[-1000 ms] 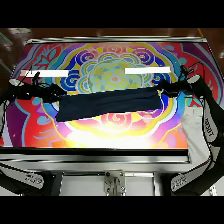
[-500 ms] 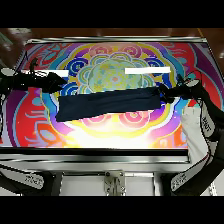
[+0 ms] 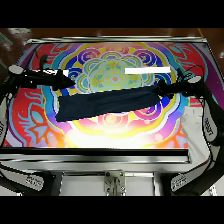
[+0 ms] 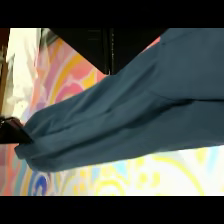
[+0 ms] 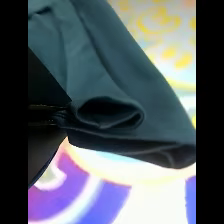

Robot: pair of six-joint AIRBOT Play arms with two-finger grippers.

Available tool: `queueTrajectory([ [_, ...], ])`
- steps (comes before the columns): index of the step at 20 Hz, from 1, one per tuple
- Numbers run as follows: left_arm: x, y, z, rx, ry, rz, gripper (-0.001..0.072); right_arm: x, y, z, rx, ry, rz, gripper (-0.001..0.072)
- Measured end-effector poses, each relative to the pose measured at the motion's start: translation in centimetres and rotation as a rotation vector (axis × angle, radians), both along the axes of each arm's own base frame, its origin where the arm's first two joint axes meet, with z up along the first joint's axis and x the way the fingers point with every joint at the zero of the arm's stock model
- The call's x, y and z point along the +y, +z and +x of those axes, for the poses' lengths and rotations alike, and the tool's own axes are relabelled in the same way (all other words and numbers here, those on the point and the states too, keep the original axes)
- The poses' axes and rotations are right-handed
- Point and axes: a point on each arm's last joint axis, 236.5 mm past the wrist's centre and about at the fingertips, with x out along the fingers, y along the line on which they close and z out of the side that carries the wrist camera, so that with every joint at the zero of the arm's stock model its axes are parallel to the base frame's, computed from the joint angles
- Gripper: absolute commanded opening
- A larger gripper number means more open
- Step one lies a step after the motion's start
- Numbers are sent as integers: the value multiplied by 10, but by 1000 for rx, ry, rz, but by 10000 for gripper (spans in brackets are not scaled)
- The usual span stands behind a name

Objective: Fold the shirts.

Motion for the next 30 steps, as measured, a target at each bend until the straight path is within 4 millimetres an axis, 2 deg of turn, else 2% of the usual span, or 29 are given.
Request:
queueTrajectory([
  [3, -64, -10, -14, 1, -103, 0, 56, 9, 67, -16, -95, 81, -13, 54],
  [6, -137, -31, -34, 0, -192, 13, 55, 20, 140, -44, -192, 148, -34, 55],
  [9, -209, -50, -59, 0, -247, 6, 55, 27, 200, -79, -256, 169, -61, 55],
  [11, -255, -59, -76, 13, -252, -31, 55, 31, 231, -101, -288, 172, -70, 55],
  [13, -297, -70, -96, 41, -249, -73, 55, 34, 253, -120, -308, 164, -80, 55],
  [15, -331, -80, -118, 83, -246, -111, 55, 35, 267, -136, -313, 154, -91, 55],
  [16, -342, -85, -125, 100, -241, -123, 54, 35, 271, -143, -308, 149, -95, 55],
  [18, -349, -85, -123, 80, -217, -136, 53, 33, 272, -152, -293, 144, -119, 55],
  [19, -348, -79, -117, 54, -211, -141, 53, 30, 269, -154, -283, 144, -147, 55],
  [21, -332, -57, -97, -23, -198, -138, 53, 28, 257, -154, -255, 152, -201, 55],
  [23, -297, -28, -70, -126, -182, -100, 52, 45, 248, -147, -252, 192, -214, 54],
  [24, -272, -10, -56, -179, -177, -69, 53, 61, 242, -141, -260, 223, -212, 55],
  [26, -210, 27, -27, -271, -125, 7, 53, 99, 231, -128, -285, 280, -197, 55],
  [27, -171, 48, -13, -316, -84, 51, 53, 124, 222, -120, -301, 311, -187, 55],
  [30, -51, 107, 7, -406, 66, 164, 54, 207, 187, -103, -328, 390, -134, 55],
])
